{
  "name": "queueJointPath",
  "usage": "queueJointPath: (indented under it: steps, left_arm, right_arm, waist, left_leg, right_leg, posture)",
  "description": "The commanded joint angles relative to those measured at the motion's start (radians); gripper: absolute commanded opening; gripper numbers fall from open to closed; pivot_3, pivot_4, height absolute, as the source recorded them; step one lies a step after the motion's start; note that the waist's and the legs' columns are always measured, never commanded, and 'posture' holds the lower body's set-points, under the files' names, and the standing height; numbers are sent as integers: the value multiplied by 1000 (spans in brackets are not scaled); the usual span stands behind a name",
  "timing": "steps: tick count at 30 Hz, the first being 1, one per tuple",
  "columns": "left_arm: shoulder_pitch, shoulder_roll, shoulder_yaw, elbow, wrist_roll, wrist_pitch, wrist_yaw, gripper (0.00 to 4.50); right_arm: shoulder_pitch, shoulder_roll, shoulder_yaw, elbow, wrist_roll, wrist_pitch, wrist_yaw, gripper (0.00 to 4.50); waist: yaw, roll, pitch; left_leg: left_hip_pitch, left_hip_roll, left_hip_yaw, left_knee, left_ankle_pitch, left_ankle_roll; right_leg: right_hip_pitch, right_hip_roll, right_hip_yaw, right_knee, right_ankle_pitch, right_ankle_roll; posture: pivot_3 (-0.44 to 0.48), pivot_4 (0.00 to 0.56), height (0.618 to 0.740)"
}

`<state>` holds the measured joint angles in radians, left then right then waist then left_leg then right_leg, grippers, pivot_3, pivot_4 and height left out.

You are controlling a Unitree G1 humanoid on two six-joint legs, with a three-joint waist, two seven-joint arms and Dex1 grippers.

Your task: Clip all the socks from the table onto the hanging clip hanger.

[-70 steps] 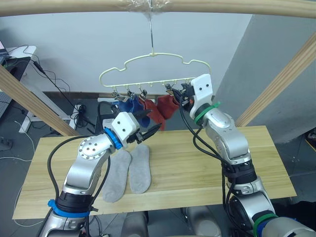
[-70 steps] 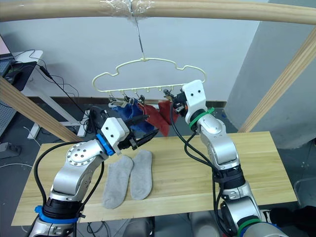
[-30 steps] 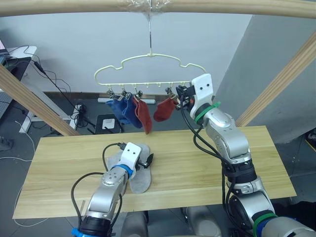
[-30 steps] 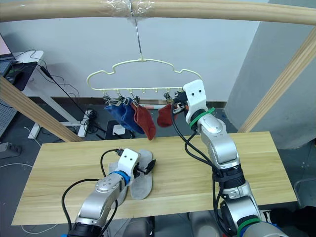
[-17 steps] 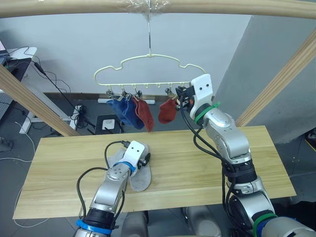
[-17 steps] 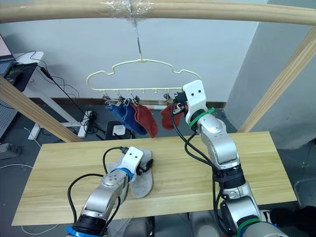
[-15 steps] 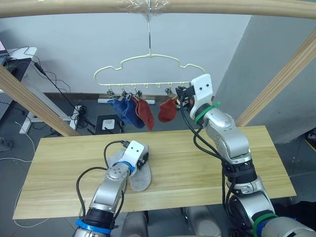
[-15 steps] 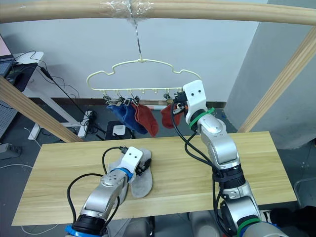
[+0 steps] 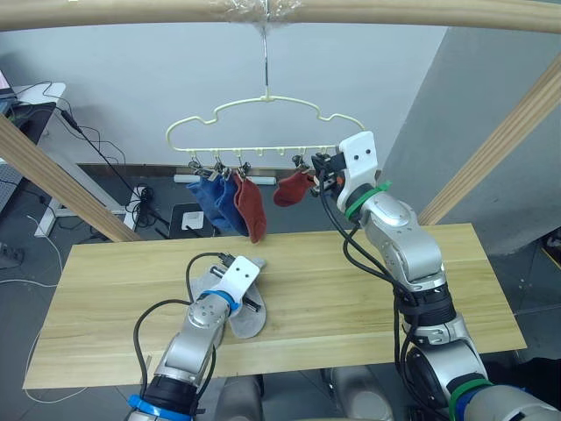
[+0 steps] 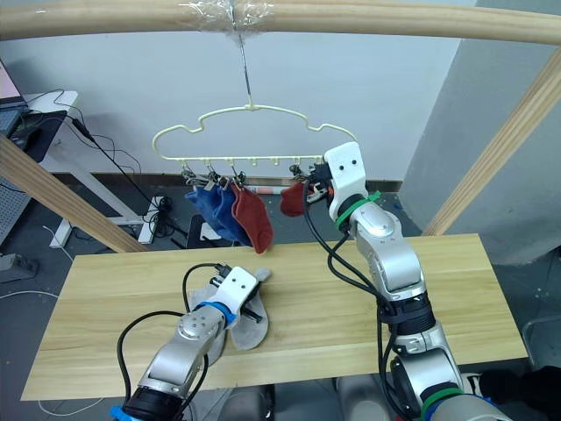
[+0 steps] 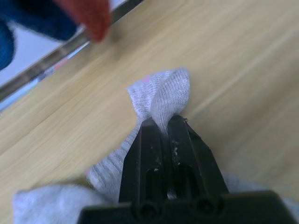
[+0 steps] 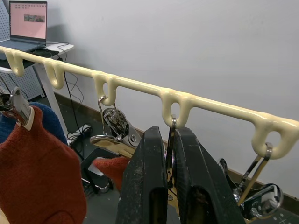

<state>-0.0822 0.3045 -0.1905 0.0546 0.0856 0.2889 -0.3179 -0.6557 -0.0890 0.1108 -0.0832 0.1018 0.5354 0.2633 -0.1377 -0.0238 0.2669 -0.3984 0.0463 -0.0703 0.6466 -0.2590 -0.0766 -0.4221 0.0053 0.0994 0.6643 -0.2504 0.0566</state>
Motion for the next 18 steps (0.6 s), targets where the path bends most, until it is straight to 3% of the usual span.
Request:
queueJointPath:
  steps: [1,8,18]
  left_arm:
    - [7,23,-50,-40,26,-222,-46,7]
    - [-97,22,-103,-17,107,-557,-34,7]
    - [-307,-41,-104,163,162,-668,-3,7]
  right_arm:
    - [-10,1,-1,-40,9,-3,8,0]
    - [-15,-1,-6,-42,12,-2,7,0]
    - [-14,3,-11,-55,22,12,9,0]
  waist:
    - [0,0,0]
    - [0,0,0]
    - [-2,0,0]
  left_leg:
    - [0,0,0,0,0,0]
    - [0,0,0,0,0,0]
    - [-1,0,0,0,0,0]
  right_leg:
    - [0,0,0,0,0,0]
    - [0,0,0,0,0,0]
    - [0,0,0,-1,0,0]
  posture:
    - [-131,249,740]
    - [-143,241,740]
    - [-148,241,740]
